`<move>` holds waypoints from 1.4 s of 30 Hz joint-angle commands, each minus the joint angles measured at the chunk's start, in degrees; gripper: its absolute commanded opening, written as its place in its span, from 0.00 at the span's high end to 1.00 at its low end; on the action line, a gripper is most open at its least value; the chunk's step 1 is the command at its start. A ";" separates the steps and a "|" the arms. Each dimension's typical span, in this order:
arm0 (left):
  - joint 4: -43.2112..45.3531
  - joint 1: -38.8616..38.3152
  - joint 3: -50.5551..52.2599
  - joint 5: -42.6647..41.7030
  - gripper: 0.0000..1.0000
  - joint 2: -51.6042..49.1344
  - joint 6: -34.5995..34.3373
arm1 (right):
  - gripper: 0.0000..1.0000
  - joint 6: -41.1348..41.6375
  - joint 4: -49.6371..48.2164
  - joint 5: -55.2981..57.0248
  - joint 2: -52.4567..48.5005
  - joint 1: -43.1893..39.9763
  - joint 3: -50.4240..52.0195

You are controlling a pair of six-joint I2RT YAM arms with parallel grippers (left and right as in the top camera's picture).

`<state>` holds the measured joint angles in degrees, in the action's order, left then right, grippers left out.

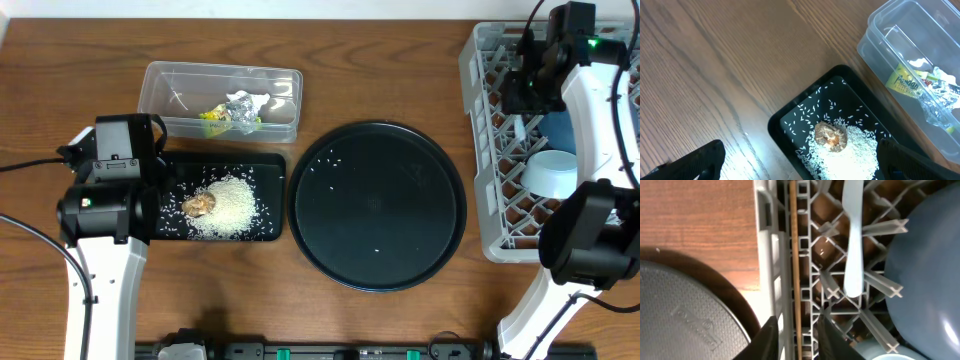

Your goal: Sort waste into correct bins and load items into the dishwasher rack

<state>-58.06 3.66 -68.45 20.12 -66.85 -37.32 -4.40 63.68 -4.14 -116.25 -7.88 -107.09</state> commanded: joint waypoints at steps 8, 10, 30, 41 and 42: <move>0.00 0.20 -0.35 1.38 0.02 0.20 -0.28 | 0.43 3.52 11.43 -1.11 -0.33 3.78 -12.02; 0.00 0.17 -0.35 1.38 0.02 0.20 -0.28 | 0.34 4.68 15.47 -2.67 -0.26 4.94 -16.22; 0.00 0.17 -0.35 1.38 0.02 0.17 -0.28 | 0.01 12.20 33.16 -0.90 22.18 21.92 -20.70; 0.00 0.17 -0.35 1.38 0.02 0.17 -0.28 | 0.01 30.38 28.26 9.60 47.60 33.46 10.71; 0.02 0.17 -0.35 1.38 0.02 0.17 -0.28 | 0.01 32.02 28.28 8.66 48.76 33.46 12.39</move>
<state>-58.02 3.66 -68.42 20.14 -66.85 -37.34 19.64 92.38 2.81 -70.08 24.53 -99.61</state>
